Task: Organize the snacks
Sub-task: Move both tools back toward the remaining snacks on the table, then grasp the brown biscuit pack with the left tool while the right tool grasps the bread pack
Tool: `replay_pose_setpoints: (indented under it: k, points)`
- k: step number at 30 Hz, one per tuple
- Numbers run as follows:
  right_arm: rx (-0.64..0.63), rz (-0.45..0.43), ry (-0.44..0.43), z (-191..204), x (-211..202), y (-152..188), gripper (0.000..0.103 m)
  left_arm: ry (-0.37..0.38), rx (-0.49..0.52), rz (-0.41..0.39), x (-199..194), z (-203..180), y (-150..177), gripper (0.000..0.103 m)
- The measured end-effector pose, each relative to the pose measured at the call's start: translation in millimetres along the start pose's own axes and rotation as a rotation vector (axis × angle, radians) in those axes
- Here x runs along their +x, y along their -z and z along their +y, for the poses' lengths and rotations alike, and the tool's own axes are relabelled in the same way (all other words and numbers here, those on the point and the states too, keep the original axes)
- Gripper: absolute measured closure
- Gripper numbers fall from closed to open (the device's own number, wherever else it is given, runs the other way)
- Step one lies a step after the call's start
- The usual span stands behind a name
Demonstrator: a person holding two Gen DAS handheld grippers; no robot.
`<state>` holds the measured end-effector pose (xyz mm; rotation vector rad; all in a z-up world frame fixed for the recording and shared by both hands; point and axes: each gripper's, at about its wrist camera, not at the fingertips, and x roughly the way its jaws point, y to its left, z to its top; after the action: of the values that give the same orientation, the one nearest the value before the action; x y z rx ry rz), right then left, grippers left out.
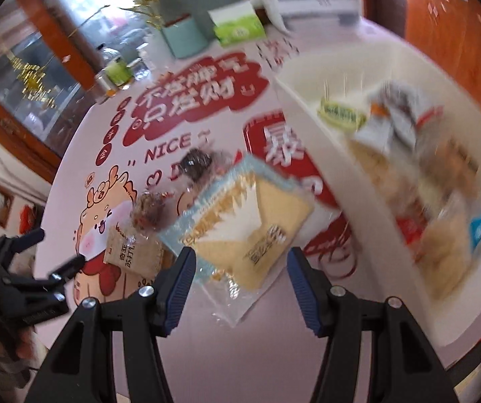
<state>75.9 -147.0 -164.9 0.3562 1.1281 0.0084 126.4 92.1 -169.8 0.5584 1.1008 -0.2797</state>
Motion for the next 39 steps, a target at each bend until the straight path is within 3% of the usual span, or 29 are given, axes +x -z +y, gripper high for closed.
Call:
replay_pose_setpoints:
  k: [5, 8, 12, 20, 23, 27, 32, 34, 35, 36, 37, 39]
  points:
    - [0.135, 0.047, -0.003, -6.4, 24.2, -1.4, 0.046, 0.069, 0.274, 0.002, 33.4, -12.0, -5.3, 0.010]
    - [0.248, 0.064, -0.024, -13.0, 38.4, -1.6, 0.044, 0.115, 0.356, 0.021, 49.3, -15.4, -9.7, 0.009]
    - [0.353, 0.052, -0.008, -15.5, 51.0, -3.9, 0.027, 0.210, 0.400, 0.000, 54.2, -14.1, -18.8, 0.009]
    - [0.359, 0.079, 0.088, -6.1, 72.5, -7.8, 0.015, 0.328, 0.436, 0.017, 61.7, -19.7, -30.9, 0.009]
    - [0.343, 0.091, 0.115, -1.5, 75.6, -9.7, 0.012, 0.363, 0.514, 0.038, 60.8, -26.8, -27.4, 0.009]
    - [0.325, 0.103, 0.133, 1.7, 77.7, -12.0, 0.011, 0.324, 0.636, 0.030, 63.5, -40.1, -15.4, 0.008]
    - [0.319, 0.108, 0.144, 2.4, 76.7, -12.3, 0.011, 0.369, 0.610, 0.027, 64.5, -42.8, -22.3, 0.014]
    - [0.312, 0.100, 0.151, 3.3, 76.2, -11.6, 0.015, 0.417, 0.583, 0.042, 63.9, -43.7, -25.5, 0.034]
    - [0.301, 0.083, 0.141, 3.6, 74.3, -11.1, 0.025, 0.423, 0.573, 0.050, 62.9, -44.7, -26.3, 0.036]
    - [0.302, 0.066, 0.114, 3.9, 73.0, -11.0, 0.041, 0.416, 0.567, 0.049, 60.7, -46.8, -26.1, 0.044]
    - [0.308, 0.049, 0.097, 2.0, 69.0, -10.8, 0.048, 0.399, 0.559, 0.043, 58.7, -48.4, -23.6, 0.045]
    - [0.316, 0.033, 0.062, -1.3, 64.5, -10.9, 0.073, 0.370, 0.500, 0.052, 57.5, -48.0, -19.9, 0.046]
